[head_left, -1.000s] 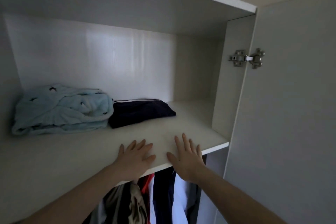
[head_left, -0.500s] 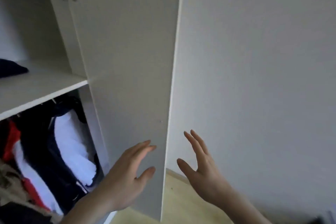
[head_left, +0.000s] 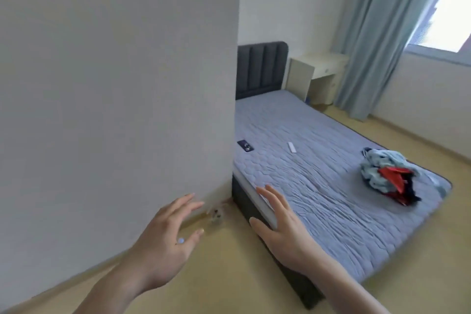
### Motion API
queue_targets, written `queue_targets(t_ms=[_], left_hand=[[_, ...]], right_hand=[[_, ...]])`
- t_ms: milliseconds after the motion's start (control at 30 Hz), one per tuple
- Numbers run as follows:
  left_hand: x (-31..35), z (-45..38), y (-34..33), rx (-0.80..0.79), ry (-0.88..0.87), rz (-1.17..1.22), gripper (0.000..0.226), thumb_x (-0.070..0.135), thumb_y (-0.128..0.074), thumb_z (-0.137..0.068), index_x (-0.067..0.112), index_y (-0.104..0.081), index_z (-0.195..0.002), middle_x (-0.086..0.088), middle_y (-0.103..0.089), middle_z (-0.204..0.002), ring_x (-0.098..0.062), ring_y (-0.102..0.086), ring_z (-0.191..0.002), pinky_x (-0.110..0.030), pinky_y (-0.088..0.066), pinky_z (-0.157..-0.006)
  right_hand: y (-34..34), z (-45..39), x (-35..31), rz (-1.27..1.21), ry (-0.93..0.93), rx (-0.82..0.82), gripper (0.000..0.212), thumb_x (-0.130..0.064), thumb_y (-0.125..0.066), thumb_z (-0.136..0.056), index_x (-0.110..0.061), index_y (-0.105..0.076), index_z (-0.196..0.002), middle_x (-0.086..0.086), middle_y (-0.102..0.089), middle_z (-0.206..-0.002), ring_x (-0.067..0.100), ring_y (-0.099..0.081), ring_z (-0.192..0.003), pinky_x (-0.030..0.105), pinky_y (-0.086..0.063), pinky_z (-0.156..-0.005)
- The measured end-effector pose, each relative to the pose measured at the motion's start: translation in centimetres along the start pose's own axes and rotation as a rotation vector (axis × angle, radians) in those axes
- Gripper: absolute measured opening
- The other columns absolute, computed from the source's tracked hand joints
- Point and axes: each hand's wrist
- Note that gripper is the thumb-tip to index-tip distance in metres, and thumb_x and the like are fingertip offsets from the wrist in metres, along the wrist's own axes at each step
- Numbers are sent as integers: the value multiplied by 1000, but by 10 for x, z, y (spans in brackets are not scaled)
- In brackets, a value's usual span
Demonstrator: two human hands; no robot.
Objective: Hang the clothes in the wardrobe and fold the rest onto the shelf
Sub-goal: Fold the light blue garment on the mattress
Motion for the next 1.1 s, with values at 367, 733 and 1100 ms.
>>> queue_targets(t_ms=[367,733,1100], left_hand=[[116,-194,-142,-292,-330,18,45,41,-63,-96,49,-47,-137,38,-24,-152,13,-22,-140,-10,-14,-113],[230,-368,-284,-556,-522,51,44,46,-62,-95,50,-49,-137,31,-28,-156,4,-26,-145,-26,-23,-121],[406,-437,-436,-667,-632,34,47,46,-60,-97,45,-48,-142,28,-25,-159,1,-25,-145,-22,-22,-117]], right_hand=[[136,5,155,-55,-326,276,57,-53,-58,-97,-61,-27,-144,-37,-8,-159,-14,-19,-136,23,-23,-110],[261,-10,272,-72,-538,457,59,-48,-62,-97,-49,-33,-148,-33,-19,-155,-16,-19,-138,15,-18,-110],[399,39,410,-73,-649,605,59,-35,-64,-98,-34,-38,-151,-20,-27,-158,-12,-23,-138,7,-15,-109]])
Point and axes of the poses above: each hand's wrist, its own z-axis away from the middle knuckle, its own y-axis out of the back of the hand, x = y × z
